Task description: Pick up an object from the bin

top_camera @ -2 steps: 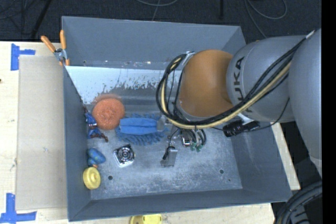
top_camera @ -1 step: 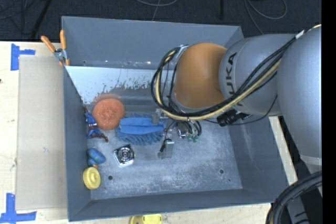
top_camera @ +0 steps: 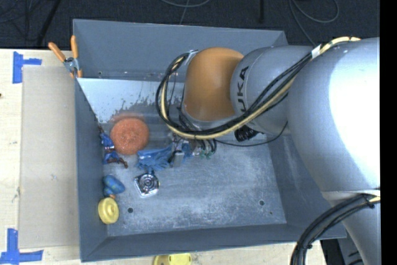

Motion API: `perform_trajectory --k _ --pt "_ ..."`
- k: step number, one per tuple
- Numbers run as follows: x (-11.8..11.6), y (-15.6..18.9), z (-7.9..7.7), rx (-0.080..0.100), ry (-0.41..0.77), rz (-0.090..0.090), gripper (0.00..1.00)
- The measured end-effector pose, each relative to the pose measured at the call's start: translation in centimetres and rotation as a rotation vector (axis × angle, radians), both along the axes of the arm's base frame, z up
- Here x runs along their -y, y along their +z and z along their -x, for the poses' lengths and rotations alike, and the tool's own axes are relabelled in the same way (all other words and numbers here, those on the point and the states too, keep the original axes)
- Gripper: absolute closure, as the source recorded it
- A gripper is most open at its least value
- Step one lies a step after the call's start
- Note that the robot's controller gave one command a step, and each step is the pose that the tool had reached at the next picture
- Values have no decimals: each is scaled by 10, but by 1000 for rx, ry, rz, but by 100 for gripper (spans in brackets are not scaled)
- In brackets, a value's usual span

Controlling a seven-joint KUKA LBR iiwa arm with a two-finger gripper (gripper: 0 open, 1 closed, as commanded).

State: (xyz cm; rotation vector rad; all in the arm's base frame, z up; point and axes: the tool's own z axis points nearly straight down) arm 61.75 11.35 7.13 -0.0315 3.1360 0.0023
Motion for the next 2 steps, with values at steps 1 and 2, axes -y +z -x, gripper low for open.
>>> perform_trajectory --k 1,2 --pt "0 0 0 0 0 0 100" --pt "-13 196 17 4 -6 -1 100"
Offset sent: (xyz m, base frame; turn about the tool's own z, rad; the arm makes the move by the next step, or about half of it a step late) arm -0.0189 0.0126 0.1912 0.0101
